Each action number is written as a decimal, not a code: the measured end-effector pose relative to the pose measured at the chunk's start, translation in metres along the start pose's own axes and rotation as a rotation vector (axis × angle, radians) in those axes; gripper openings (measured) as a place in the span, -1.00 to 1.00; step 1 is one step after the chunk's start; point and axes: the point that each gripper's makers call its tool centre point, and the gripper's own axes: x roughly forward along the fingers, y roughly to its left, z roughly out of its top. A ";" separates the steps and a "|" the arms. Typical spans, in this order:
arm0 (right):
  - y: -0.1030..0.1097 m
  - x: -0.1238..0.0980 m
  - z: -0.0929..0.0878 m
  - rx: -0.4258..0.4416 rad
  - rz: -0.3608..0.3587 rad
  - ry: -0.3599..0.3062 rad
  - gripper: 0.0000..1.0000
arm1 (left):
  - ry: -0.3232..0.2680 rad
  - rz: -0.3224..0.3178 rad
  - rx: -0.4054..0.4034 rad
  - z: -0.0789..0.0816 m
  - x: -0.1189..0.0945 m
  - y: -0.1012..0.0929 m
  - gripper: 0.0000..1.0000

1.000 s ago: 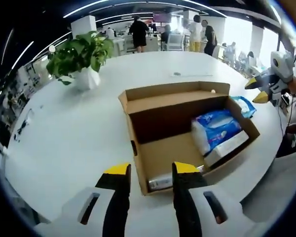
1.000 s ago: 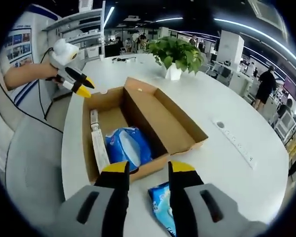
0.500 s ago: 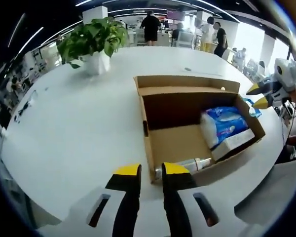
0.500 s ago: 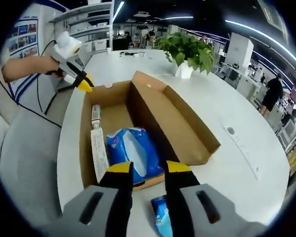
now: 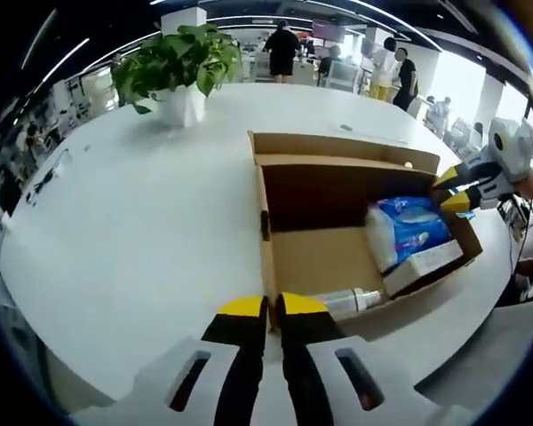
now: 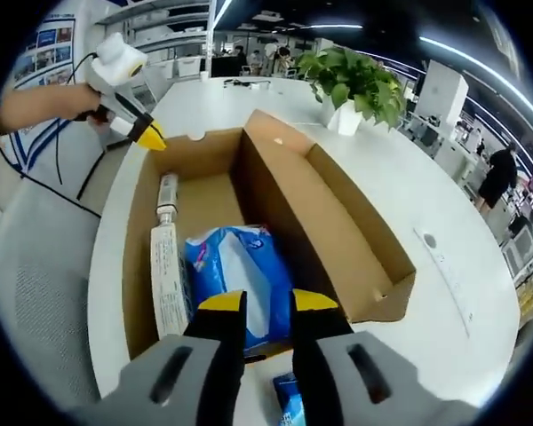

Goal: Operate the shoe box by opening the lid, removing the specified soft item, and placing it in the target area until the item is outside and the box remains undamaged.

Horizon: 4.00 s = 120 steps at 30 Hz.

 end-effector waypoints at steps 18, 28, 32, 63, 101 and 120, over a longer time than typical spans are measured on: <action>-0.002 0.030 0.004 -0.032 -0.018 0.034 -0.92 | 0.003 0.017 -0.031 -0.001 0.001 0.002 -0.99; -0.004 0.026 0.011 -0.046 -0.036 0.028 -1.00 | 0.006 0.016 -0.033 -0.001 0.001 0.002 -0.99; -0.002 0.023 0.014 -0.028 -0.030 0.014 -1.00 | 0.006 0.016 -0.031 -0.001 0.001 0.002 -0.99; 0.009 0.012 0.030 -0.044 0.000 -0.035 -1.00 | -0.165 -0.268 0.497 0.057 0.007 -0.118 -0.69; -0.005 -0.037 0.080 -0.078 -0.033 -0.148 -1.00 | -0.144 -0.618 0.839 0.070 0.000 -0.230 -1.00; -0.022 -0.102 0.080 -0.094 -0.059 -0.179 -1.00 | -0.219 -0.723 0.859 0.101 -0.039 -0.284 -1.00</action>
